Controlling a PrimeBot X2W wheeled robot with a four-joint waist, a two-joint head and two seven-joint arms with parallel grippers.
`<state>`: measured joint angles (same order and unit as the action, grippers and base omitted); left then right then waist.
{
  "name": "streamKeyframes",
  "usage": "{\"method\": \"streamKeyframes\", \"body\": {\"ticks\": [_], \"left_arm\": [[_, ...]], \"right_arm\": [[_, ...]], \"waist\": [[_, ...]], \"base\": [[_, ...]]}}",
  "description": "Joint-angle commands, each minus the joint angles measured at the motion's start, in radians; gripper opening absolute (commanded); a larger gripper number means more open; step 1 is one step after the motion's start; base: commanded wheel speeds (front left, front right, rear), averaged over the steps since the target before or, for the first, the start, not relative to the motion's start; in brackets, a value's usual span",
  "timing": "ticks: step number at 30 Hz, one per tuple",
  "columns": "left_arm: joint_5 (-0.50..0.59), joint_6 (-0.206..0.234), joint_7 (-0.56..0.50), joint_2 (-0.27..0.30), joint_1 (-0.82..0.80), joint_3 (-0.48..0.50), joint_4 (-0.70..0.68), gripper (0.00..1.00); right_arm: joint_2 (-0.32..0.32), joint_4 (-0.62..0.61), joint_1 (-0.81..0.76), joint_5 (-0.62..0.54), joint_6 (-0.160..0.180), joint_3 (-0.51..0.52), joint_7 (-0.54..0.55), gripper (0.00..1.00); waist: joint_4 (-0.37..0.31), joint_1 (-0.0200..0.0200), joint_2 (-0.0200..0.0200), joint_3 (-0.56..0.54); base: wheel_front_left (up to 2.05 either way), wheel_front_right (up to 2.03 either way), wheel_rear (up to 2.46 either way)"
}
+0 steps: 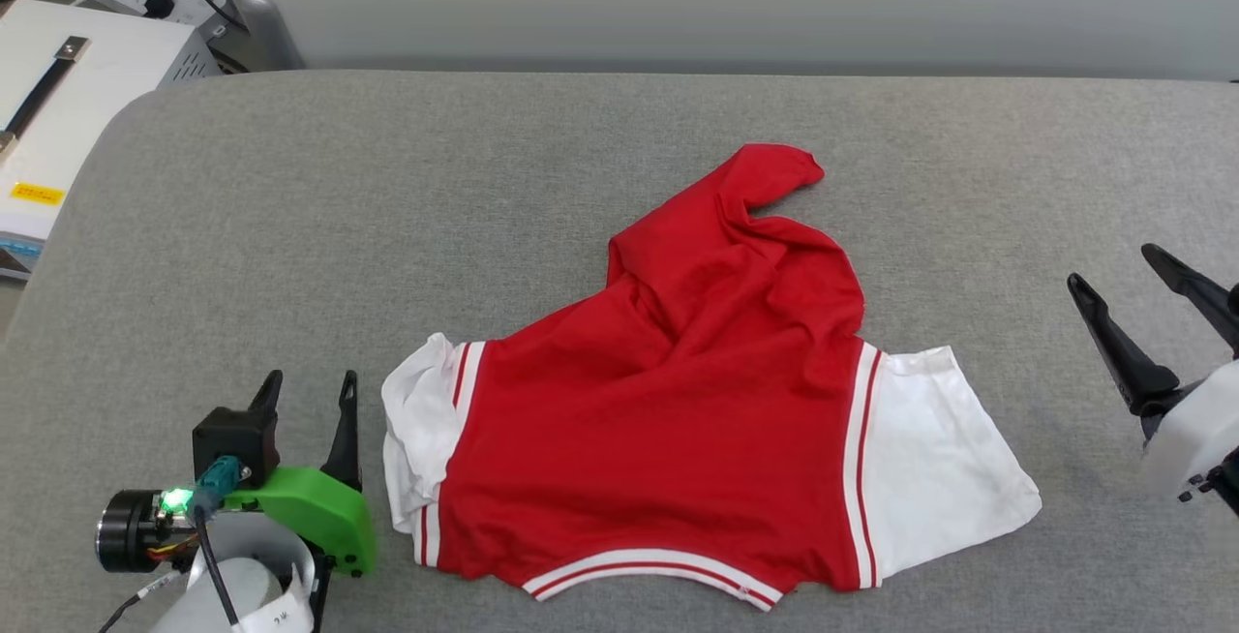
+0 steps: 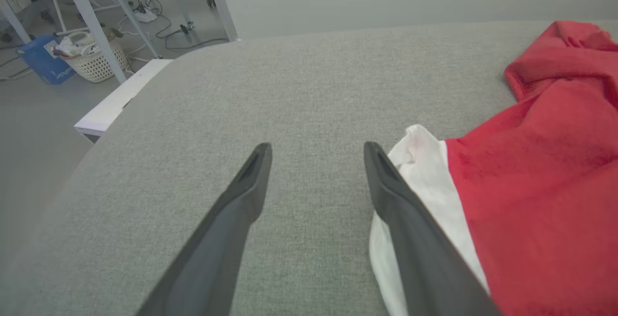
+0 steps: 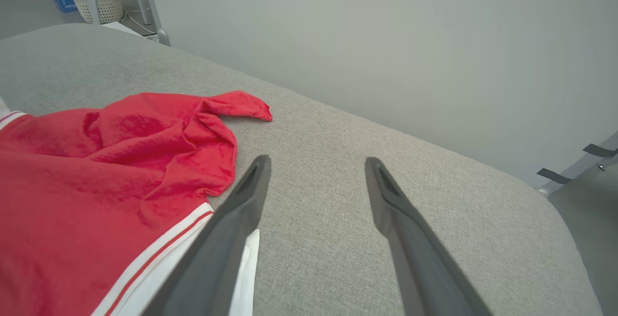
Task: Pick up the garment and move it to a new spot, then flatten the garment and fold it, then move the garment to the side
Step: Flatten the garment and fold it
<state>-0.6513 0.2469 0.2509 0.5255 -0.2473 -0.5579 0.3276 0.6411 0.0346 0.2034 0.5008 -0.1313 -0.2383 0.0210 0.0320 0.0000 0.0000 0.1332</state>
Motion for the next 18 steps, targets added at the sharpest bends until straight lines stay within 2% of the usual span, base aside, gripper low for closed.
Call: {"method": "streamKeyframes", "body": {"ticks": [1, 4, 8, 13, 18], "left_arm": [[0.027, 0.034, 0.008, -0.006, 0.030, 0.011, -0.042, 1.00], [0.095, 0.109, 0.010, -0.014, 0.074, 0.045, -0.161, 1.00], [0.188, 0.168, 0.010, -0.040, 0.128, 0.102, -0.293, 1.00], [0.273, 0.186, 0.011, -0.085, 0.181, 0.145, -0.385, 1.00], [0.339, 0.166, 0.011, -0.139, 0.189, 0.170, -0.413, 1.00]], "right_arm": [[0.032, -0.025, 0.020, 0.031, 0.001, -0.023, 0.052, 1.00], [0.112, -0.079, 0.033, 0.111, 0.001, -0.067, 0.201, 1.00], [0.197, -0.125, 0.036, 0.217, 0.001, -0.128, 0.430, 1.00], [0.247, -0.144, 0.036, 0.295, 0.001, -0.180, 0.630, 1.00], [0.223, -0.092, 0.049, 0.309, 0.001, -0.232, 0.696, 1.00]], "waist": [[0.010, 0.0000, 0.0000, -0.011], [0.015, 0.0000, 0.0000, -0.012], [0.021, 0.0000, 0.0000, -0.007], [0.029, 0.0000, 0.0000, 0.013], [0.049, 0.0000, 0.0000, 0.056]], "base": [[0.00, 0.00, 0.00], [0.00, 0.00, 0.00], [0.00, 0.00, 0.00], [0.00, 0.00, 0.00], [0.00, 0.00, 0.00]]}}
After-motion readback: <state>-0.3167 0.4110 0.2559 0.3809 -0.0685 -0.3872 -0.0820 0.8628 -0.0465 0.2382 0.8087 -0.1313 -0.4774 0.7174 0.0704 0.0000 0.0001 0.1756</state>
